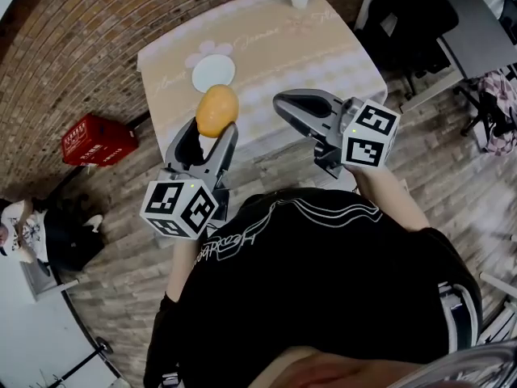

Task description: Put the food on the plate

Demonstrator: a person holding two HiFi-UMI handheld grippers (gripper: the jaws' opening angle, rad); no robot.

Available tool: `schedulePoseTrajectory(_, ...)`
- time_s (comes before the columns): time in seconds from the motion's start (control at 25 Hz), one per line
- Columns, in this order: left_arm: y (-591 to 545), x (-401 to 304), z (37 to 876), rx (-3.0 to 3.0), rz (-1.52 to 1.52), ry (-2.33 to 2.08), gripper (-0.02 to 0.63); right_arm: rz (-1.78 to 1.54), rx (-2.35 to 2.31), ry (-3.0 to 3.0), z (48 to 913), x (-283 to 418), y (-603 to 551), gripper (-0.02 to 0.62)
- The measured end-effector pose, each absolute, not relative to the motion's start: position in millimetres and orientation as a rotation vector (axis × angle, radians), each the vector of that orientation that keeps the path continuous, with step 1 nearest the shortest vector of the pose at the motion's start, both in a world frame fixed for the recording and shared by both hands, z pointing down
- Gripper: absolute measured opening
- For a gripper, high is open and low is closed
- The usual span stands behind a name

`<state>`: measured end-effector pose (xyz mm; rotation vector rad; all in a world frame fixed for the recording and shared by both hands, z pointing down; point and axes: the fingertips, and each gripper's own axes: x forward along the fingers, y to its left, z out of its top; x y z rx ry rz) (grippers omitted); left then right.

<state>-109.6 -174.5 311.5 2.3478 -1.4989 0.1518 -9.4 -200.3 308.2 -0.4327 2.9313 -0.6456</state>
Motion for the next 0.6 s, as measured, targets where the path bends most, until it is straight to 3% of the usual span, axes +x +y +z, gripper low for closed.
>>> schedulePoseTrajectory(0.6,-260,-168,351,2.260,0.153,-1.508,0.290,-0.731,-0.476,2.951,338,-55,-275,-0.003)
